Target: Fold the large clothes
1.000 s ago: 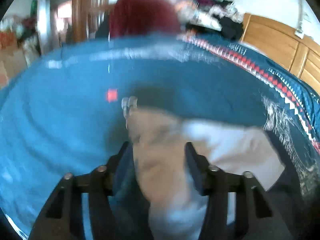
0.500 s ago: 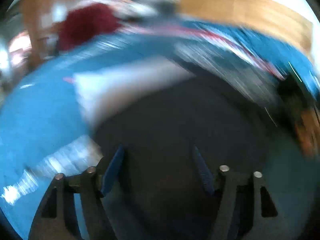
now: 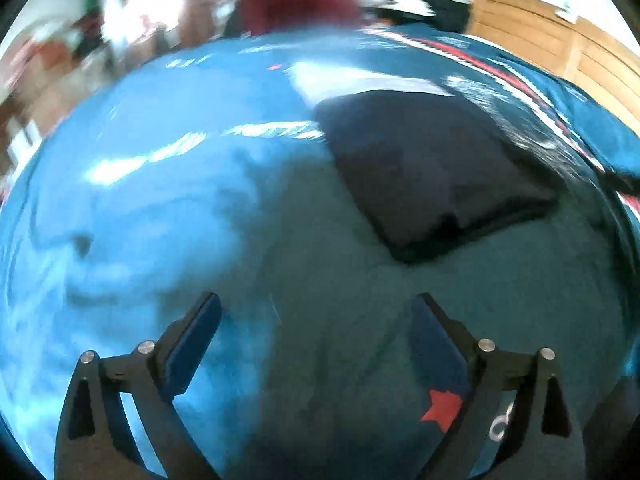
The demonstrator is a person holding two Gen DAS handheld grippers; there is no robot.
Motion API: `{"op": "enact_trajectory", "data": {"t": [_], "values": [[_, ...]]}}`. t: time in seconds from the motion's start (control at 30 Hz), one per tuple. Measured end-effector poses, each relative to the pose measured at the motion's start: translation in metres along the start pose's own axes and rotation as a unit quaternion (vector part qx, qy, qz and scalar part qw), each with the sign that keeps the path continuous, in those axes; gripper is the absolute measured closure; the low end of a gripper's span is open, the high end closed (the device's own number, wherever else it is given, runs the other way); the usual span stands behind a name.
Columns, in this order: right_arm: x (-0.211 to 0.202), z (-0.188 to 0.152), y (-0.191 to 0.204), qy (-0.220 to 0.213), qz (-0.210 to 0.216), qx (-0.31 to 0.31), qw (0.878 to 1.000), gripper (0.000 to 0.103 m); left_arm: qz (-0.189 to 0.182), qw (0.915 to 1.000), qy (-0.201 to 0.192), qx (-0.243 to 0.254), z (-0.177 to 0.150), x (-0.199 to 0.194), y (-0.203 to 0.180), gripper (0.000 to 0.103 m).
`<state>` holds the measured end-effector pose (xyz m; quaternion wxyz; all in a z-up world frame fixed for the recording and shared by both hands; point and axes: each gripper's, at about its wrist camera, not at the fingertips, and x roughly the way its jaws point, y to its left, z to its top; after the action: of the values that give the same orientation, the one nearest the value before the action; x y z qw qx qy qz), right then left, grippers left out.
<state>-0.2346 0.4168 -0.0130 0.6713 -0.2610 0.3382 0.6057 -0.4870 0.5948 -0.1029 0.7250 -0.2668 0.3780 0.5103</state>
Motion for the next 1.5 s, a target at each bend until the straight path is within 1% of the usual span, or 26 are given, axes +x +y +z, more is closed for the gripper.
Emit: {"op": "enact_trajectory", "data": {"t": [0.03,0.07,0.1,0.13,0.2,0.23,0.27,0.33,0.37,0.5,0.6,0.67,0.9,1.5], "values": [[0.005,-0.010,0.007,0.010,-0.015,-0.009,1.000,0.003,-0.002,0.9999,0.015,-0.007,-0.002,0.008,-0.005,0.004],[0.012,-0.021,0.011,0.024,-0.017,-0.010,1.000,0.003,0.001,0.9995,0.030,-0.010,-0.007,0.018,-0.008,0.000],[0.020,-0.034,0.013,0.040,-0.016,-0.006,0.999,0.004,0.016,0.9994,0.032,-0.005,-0.010,0.023,-0.013,0.000],[0.026,-0.043,0.014,0.048,-0.024,-0.008,0.999,0.004,0.023,0.9994,0.027,-0.003,-0.013,0.021,-0.015,0.000],[0.035,-0.058,0.012,0.060,-0.044,-0.014,0.997,0.003,0.021,0.9992,0.031,-0.016,-0.013,0.019,-0.013,0.000],[0.037,-0.065,0.009,0.061,-0.044,-0.006,0.997,0.000,0.020,0.9990,0.034,-0.022,-0.013,0.018,-0.012,0.000],[0.037,-0.069,0.005,0.059,-0.043,0.007,0.997,0.000,0.025,0.9988,0.037,-0.021,-0.013,0.020,-0.014,0.000],[0.036,-0.069,-0.003,0.062,-0.034,0.027,0.997,0.000,0.038,0.9984,0.040,-0.013,-0.013,0.022,-0.017,0.000],[0.038,-0.068,-0.004,0.065,-0.032,0.032,0.997,0.000,0.043,0.9985,0.032,-0.012,-0.012,0.026,-0.023,0.000],[0.046,-0.064,-0.006,0.069,-0.025,0.032,0.997,0.000,0.040,0.9984,0.011,-0.039,-0.008,0.030,-0.016,0.000],[0.048,-0.061,-0.008,0.064,-0.016,0.035,0.997,0.000,0.045,0.9986,-0.004,-0.029,-0.010,0.034,-0.018,0.000],[0.049,-0.061,-0.007,0.062,-0.018,0.033,0.997,0.000,0.045,0.9985,-0.010,-0.028,-0.011,0.034,-0.018,0.000],[0.048,-0.065,-0.004,0.057,-0.010,0.048,0.997,0.000,0.054,0.9982,-0.014,-0.020,-0.012,0.036,-0.021,0.000],[0.047,-0.067,-0.001,0.056,-0.011,0.049,0.997,0.000,0.055,0.9980,-0.024,-0.019,-0.012,0.038,-0.024,0.000]]}}
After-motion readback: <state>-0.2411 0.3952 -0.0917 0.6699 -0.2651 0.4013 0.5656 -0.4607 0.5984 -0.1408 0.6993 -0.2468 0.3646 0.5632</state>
